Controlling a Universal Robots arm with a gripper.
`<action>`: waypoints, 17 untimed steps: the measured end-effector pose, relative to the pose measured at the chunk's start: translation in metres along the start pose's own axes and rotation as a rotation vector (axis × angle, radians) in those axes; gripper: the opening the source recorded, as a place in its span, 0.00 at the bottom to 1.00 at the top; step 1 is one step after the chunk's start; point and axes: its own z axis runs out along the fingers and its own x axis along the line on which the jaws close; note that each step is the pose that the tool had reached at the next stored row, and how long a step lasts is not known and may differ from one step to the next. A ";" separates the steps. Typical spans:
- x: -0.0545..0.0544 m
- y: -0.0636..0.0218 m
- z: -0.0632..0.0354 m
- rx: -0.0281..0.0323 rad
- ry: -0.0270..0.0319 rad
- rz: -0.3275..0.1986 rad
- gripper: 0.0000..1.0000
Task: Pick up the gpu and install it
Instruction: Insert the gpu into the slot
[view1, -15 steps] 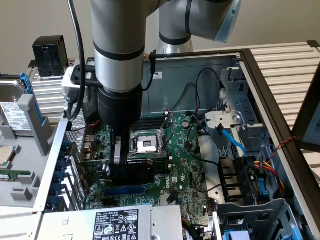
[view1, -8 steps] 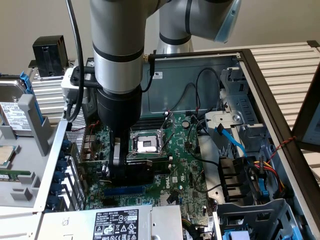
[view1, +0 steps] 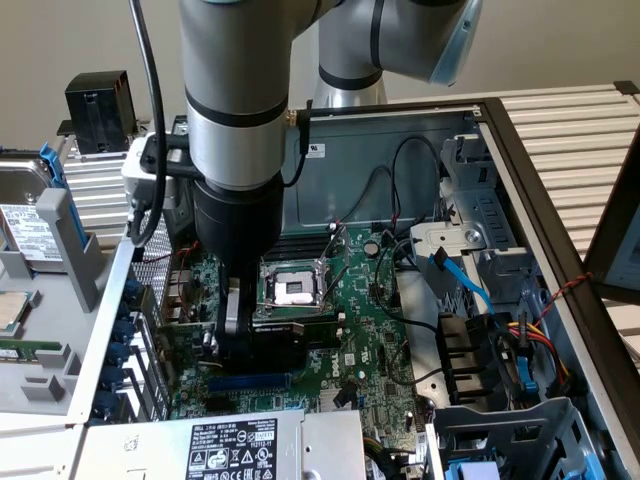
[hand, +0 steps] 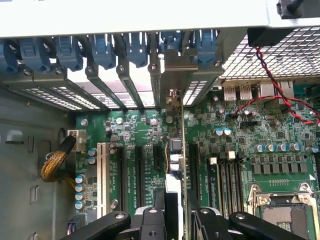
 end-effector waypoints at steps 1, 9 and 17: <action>0.000 0.0000 0.0000 -0.0003 0.0000 0.001 0.27; 0.000 -0.0003 0.0017 -0.0018 -0.0001 0.005 0.27; -0.001 0.0004 0.0029 -0.0023 -0.0009 0.012 0.27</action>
